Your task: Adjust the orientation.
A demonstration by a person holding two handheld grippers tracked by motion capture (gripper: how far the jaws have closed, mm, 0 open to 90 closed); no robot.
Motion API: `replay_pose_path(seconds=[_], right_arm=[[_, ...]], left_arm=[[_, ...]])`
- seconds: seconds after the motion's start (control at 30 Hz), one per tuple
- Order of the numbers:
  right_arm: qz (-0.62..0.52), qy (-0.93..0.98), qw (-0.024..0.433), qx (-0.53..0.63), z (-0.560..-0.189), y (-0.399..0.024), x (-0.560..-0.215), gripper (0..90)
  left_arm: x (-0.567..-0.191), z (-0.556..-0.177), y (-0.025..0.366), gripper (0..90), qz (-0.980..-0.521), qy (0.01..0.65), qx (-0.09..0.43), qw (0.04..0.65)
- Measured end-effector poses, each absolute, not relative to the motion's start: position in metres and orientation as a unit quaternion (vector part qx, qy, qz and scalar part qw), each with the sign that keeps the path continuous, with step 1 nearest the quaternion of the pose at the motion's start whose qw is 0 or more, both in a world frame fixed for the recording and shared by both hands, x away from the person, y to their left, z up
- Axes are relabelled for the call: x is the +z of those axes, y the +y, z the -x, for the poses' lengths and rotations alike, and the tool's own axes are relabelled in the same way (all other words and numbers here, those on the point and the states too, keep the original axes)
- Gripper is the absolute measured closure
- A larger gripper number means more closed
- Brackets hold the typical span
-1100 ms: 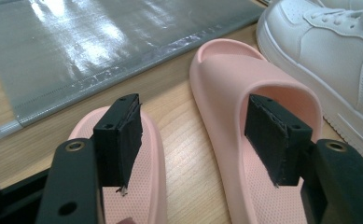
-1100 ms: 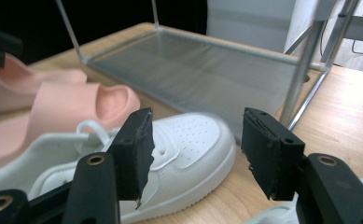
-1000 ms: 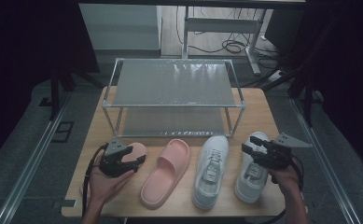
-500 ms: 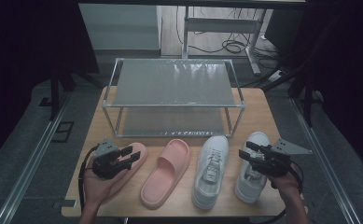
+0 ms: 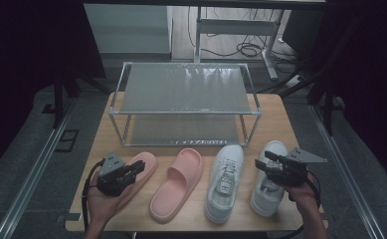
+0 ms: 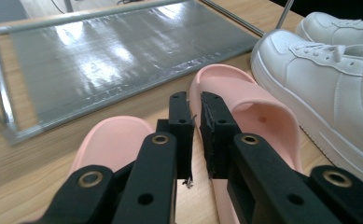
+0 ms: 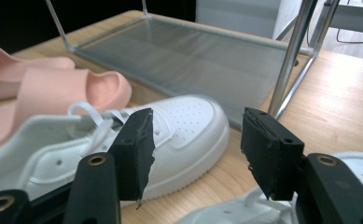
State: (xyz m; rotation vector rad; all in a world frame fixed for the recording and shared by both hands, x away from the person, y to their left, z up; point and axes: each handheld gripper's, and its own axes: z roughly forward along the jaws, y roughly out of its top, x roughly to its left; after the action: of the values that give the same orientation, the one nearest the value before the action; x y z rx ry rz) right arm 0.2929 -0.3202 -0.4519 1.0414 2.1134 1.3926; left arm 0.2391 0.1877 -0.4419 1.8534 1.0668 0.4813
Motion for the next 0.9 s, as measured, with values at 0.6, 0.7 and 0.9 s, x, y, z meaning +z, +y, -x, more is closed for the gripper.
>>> replay_pose_path(seconds=[0.6, 0.7, 0.9], right_arm=[[-0.391, 0.737, 0.198, 0.515, -0.29, -0.329, -0.448, 41.5], [-0.394, 0.738, 0.196, 0.512, -0.291, -0.329, -0.45, 41.3], [-0.401, 0.739, 0.194, 0.506, -0.292, -0.329, -0.452, 40.8]], left_arm=[[-0.478, -0.19, 0.222, 89.6, -0.745, 0.486, 0.194, 0.414], [-0.487, -0.186, 0.226, 89.9, -0.746, 0.495, 0.179, 0.409], [-0.499, -0.186, 0.227, 89.9, -0.754, 0.501, 0.165, 0.392]])
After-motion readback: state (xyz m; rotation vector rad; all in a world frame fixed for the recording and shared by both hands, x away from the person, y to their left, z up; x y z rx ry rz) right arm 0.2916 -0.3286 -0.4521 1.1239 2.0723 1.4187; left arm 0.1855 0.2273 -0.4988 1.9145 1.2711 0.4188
